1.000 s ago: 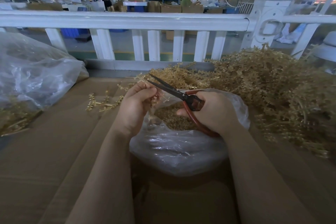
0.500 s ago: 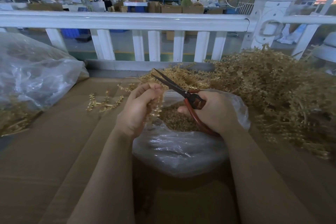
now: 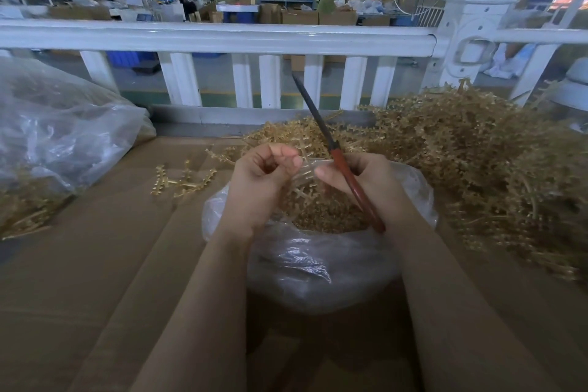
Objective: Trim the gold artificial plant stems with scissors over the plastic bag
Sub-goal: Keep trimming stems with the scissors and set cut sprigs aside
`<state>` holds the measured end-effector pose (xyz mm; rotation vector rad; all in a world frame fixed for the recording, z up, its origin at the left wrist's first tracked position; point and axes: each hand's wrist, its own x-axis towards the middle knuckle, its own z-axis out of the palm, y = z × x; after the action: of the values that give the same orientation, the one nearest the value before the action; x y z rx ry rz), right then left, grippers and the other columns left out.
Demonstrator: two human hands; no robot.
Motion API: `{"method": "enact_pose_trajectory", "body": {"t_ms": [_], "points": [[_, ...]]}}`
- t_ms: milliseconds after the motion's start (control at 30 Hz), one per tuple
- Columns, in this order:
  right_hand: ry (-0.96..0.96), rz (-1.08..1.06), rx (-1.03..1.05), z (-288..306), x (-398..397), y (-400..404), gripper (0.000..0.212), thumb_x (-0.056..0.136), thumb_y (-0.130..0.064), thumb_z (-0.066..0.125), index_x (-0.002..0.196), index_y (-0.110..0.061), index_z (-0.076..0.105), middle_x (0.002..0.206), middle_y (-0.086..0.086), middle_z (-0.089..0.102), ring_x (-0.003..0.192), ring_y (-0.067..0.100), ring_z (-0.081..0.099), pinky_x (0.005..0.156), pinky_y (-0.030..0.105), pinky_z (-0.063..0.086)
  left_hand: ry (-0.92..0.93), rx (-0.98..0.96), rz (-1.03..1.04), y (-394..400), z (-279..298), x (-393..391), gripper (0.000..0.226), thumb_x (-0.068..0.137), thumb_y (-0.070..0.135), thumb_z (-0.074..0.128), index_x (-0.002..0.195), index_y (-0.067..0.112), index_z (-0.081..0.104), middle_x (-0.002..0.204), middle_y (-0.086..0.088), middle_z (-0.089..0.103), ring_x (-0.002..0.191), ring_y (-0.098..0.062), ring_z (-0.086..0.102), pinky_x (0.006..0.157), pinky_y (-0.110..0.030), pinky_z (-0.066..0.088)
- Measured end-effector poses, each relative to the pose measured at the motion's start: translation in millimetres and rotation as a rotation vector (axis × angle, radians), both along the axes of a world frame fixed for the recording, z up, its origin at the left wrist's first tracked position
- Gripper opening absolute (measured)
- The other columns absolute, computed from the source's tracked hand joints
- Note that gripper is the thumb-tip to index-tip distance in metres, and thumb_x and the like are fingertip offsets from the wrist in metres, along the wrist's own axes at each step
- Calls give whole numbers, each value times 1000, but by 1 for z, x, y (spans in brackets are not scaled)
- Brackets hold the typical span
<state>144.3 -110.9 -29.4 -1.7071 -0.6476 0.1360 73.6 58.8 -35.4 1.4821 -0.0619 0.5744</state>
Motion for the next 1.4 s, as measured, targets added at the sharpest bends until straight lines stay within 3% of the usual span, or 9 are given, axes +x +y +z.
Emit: {"method": "enact_pose_trajectory", "body": {"t_ms": [100, 300, 433, 567, 667, 833, 1033, 1200, 1400], "points": [[22, -5, -23, -1, 2, 4, 8, 86, -18, 80, 78, -18, 77, 76, 3, 77, 72, 13, 74, 81, 32, 56, 3, -28, -12, -4, 0, 3, 10, 87, 3, 69, 92, 10, 63, 69, 4, 63, 54, -3, 56, 53, -17, 46], [3, 3, 7, -2, 4, 3, 5, 88, -13, 77, 92, -13, 77, 74, 3, 77, 72, 13, 75, 69, 19, 55, 20, 50, -170, -8, 1, 0, 16, 88, -3, 65, 99, -14, 67, 71, -12, 68, 62, -8, 64, 62, -14, 49], [-25, -33, -3, 0, 1, 5, 21, 76, -37, 86, 84, -20, 77, 79, 1, 77, 77, 16, 74, 78, 30, 58, 4, 46, -110, -6, 1, -2, 15, 93, 0, 61, 96, -11, 69, 65, 5, 69, 59, 0, 61, 61, -11, 47], [-161, -120, -79, 0, 1, 3, 47, 67, -70, 77, 87, -28, 66, 78, -24, 68, 74, -6, 63, 67, 10, 46, 2, 5, 9, -2, 2, -2, 11, 95, 5, 61, 93, 2, 71, 73, 7, 73, 70, -2, 67, 64, -14, 51], [-240, -139, -227, -4, 0, 1, 50, 67, -81, 65, 89, -36, 58, 83, -39, 61, 79, -13, 59, 63, 14, 41, -23, -59, 37, 0, 4, -4, 11, 95, 2, 59, 90, 4, 68, 71, 9, 72, 67, -1, 68, 58, -11, 52], [-349, -146, -363, -9, 1, 1, 51, 63, -87, 58, 87, -42, 55, 78, -21, 63, 77, -4, 60, 63, 21, 40, -45, -44, 65, 2, 6, -6, 12, 96, 1, 58, 86, 2, 65, 71, 9, 67, 69, 0, 64, 64, -12, 52], [-471, -192, -438, -10, 1, 1, 53, 66, -89, 54, 98, -48, 53, 88, -25, 65, 84, -10, 56, 64, 14, 39, 7, 35, 144, 7, 3, -4, 12, 95, 5, 61, 89, 5, 71, 86, -8, 69, 83, -15, 63, 76, -23, 52], [-580, -258, -495, -8, -1, 0, 52, 68, -90, 50, 94, -46, 54, 77, -24, 63, 71, -12, 52, 55, 12, 33, -10, 53, 131, 8, 2, -4, 12, 94, 6, 63, 88, -2, 69, 90, -27, 66, 84, -21, 60, 82, -33, 51], [-609, -284, -467, -7, -4, 0, 45, 68, -89, 51, 90, -49, 54, 68, -26, 58, 67, -10, 52, 53, 13, 34, -14, 21, 93, 6, 4, -5, 16, 93, 5, 63, 78, 9, 68, 75, 0, 65, 73, -8, 59, 72, -18, 49]]}}
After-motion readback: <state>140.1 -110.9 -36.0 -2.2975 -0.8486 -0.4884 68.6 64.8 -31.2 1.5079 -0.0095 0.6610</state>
